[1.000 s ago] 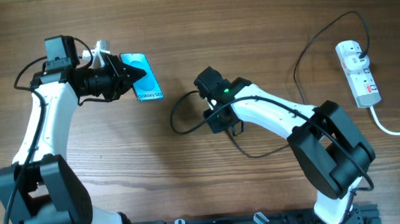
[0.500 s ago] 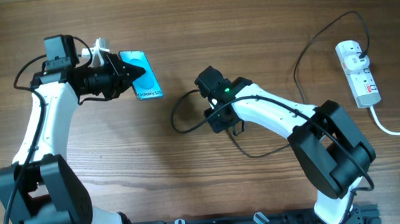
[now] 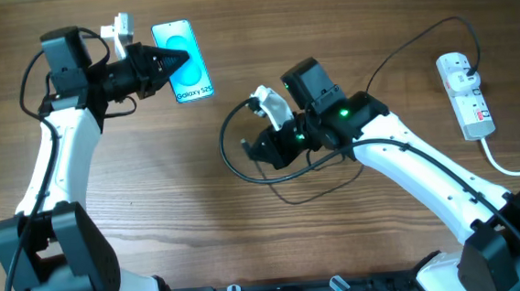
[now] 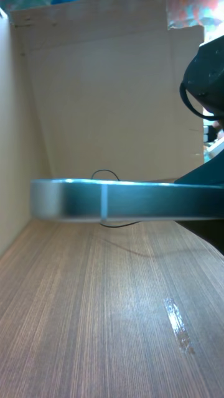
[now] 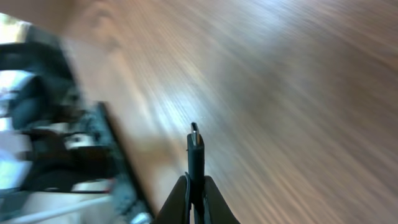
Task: Plug charger to phone and switch on socket
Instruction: 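Carry the plug left toward the phone's bottom port with the right gripper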
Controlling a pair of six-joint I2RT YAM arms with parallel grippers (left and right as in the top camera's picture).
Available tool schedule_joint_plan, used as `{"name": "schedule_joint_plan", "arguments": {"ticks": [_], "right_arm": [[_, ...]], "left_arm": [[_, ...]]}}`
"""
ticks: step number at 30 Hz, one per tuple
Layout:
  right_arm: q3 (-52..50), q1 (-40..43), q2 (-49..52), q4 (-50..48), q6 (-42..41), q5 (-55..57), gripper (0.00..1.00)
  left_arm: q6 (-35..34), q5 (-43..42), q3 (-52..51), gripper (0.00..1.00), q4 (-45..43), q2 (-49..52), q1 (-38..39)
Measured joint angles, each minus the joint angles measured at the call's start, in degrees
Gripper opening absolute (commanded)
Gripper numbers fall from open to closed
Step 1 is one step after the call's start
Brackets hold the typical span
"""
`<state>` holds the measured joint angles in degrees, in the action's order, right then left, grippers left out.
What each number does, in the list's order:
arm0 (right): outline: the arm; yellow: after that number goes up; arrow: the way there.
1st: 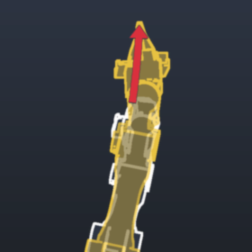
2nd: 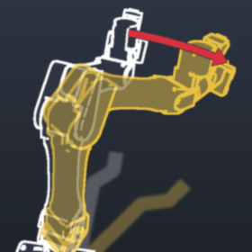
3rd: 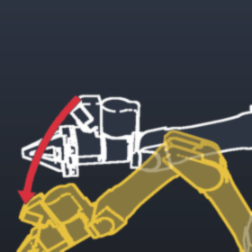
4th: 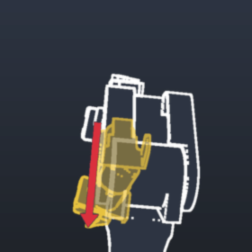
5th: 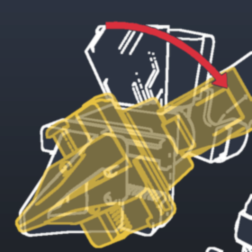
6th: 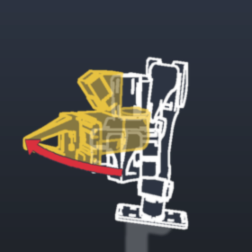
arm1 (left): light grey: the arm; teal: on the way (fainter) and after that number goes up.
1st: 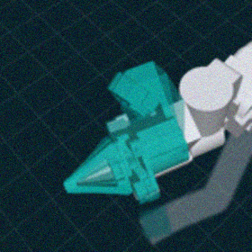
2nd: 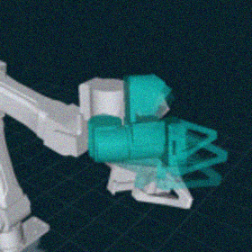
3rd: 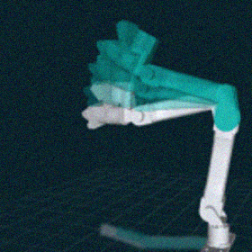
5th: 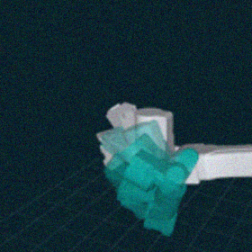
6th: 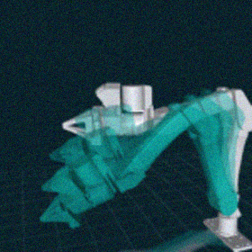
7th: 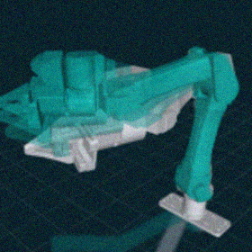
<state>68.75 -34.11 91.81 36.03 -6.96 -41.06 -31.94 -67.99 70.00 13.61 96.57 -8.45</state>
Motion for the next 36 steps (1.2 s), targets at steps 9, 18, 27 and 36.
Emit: {"name": "schedule_joint_plan", "arguments": {"ticks": [9,18,27,36], "right_arm": [[-0.17,0.0,0.0,-26.8,-17.79,-21.2,0.04],[-0.15,2.16,0.0,-37.68,-28.92,-32.76,0.04],[-0.15,3.89,0.0,-37.83,-30.53,-38.45,0.04],[-0.15,3.89,0.0,-37.83,-30.53,-39.74,0.04]], "left_arm": [[-8.57,-1.29,-0.26,0.04,-13.81,-6.19,2.8],[-17.05,-7.91,-0.26,0.04,-16.41,-11.85,-0.94],[-16.87,-8.41,-0.26,0.04,-14.14,-11.85,-0.94],[-13.31,-8.44,-0.26,0.04,-11.23,-11.85,-0.94]]}}
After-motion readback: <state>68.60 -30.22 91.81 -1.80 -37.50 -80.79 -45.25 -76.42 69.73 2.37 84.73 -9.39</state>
